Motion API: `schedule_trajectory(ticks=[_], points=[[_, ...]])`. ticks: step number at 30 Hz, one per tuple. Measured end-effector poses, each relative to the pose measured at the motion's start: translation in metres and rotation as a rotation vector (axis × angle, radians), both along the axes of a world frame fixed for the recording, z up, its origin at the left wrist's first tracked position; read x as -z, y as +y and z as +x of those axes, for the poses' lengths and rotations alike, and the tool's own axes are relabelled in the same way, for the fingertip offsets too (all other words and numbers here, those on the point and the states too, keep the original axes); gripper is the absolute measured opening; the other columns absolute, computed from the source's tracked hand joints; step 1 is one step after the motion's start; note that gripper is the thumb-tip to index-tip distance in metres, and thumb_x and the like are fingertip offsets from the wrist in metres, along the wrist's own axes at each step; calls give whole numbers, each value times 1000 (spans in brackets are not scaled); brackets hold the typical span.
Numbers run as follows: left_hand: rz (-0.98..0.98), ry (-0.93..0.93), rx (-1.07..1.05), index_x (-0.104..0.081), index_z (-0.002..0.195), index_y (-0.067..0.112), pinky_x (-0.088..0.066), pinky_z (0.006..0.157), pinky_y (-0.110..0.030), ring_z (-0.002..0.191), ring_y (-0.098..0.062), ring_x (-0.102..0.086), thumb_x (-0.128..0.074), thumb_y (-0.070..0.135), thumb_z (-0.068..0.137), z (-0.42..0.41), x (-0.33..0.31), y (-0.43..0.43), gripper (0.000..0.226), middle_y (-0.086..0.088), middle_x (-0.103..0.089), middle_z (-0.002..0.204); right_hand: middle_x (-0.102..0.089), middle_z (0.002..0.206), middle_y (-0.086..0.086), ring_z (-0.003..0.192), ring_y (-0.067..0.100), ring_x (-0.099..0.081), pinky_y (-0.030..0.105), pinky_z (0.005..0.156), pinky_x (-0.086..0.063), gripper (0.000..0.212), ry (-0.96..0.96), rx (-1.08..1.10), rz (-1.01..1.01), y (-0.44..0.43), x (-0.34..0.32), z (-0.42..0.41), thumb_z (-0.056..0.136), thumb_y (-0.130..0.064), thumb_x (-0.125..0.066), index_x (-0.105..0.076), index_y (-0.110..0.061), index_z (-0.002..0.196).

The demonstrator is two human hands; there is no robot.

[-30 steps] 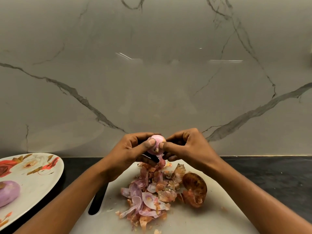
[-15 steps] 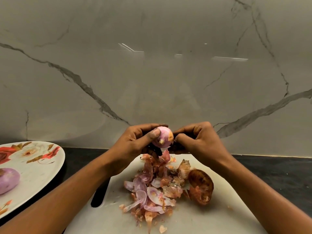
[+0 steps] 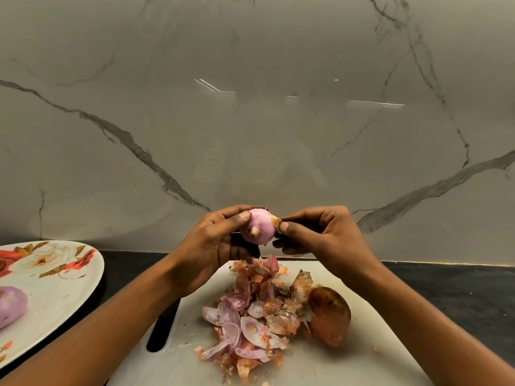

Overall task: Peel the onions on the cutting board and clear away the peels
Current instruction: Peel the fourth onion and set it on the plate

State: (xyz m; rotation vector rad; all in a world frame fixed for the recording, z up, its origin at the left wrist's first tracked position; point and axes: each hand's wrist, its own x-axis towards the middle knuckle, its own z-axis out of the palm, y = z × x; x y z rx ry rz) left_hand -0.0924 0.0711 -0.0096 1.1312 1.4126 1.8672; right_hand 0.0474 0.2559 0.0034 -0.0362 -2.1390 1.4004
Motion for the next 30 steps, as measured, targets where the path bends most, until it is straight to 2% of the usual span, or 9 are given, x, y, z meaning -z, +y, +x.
schedule_trajectory(ticks=[2, 6, 8, 12, 16, 19, 24, 28, 30], points=[[-8, 4, -9, -76, 124, 17, -60, 68, -29, 81, -30, -67, -60, 34, 96, 1, 0, 1, 37, -22, -71, 114, -83, 92, 5, 85, 21, -81, 33, 74, -67, 16, 13, 19, 46, 0, 1, 0, 95, -14, -74, -80, -11, 109], [-9, 8, -23, -75, 125, 16, -61, 70, -29, 85, -29, -69, -59, 34, 95, 2, 1, 2, 38, -22, -71, 117, -83, 98, 0, 88, 17, -81, 32, 72, -66, 41, 38, 22, 95, -3, 4, -2, 83, -36, -80, -79, -13, 117], [2, -10, -14, -76, 123, 17, -62, 72, -31, 89, -30, -69, -58, 33, 94, 1, 1, 2, 37, -23, -70, 120, -82, 101, 0, 89, 17, -81, 31, 73, -66, 39, 36, 9, 108, -3, 4, -2, 83, -30, -82, -79, -15, 119], [15, -51, 29, -75, 123, 16, -58, 75, -33, 94, -27, -68, -53, 31, 95, 1, 3, 0, 39, -20, -68, 127, -83, 96, 2, 88, 19, -81, 32, 75, -66, 19, 58, -4, 58, -1, 5, -3, 94, -11, -75, -80, -14, 111], [12, -78, 38, -73, 125, 16, -51, 85, -40, 106, -30, -65, -48, 32, 93, -3, 5, 0, 43, -16, -67, 133, -82, 95, 4, 88, 21, -81, 29, 74, -66, 16, 70, -33, 18, -4, 5, -3, 97, -8, -70, -79, -12, 109], [16, -122, 31, -72, 126, 15, -51, 82, -38, 103, -31, -64, -49, 34, 91, -5, 7, 0, 46, -17, -67, 133, -82, 94, 4, 88, 20, -81, 29, 73, -66, 15, 74, -20, -7, -6, 4, -4, 97, -7, -69, -79, -14, 107], [39, -181, 41, -64, 121, 11, -53, 68, -32, 85, -27, -64, -50, 33, 89, -6, 6, 0, 41, -23, -65, 125, -82, 95, 4, 88, 21, -81, 32, 75, -66, 13, 99, 48, -42, -1, 2, -5, 96, -9, -71, -79, -13, 106], [53, -201, 57, -62, 121, 10, -54, 69, -32, 85, -24, -65, -50, 31, 88, -6, 6, 2, 41, -21, -65, 122, -82, 94, 5, 87, 21, -81, 31, 74, -66, 13, 91, 42, -56, -2, 2, -4, 96, -8, -71, -79, -11, 106], [57, -197, 64, -62, 122, 9, -50, 75, -36, 90, -26, -65, -50, 31, 89, -5, 8, 2, 42, -22, -64, 123, -82, 94, 7, 87, 22, -81, 32, 74, -66, 11, 74, 26, -76, -3, 2, -3, 98, -8, -70, -78, -10, 106]])
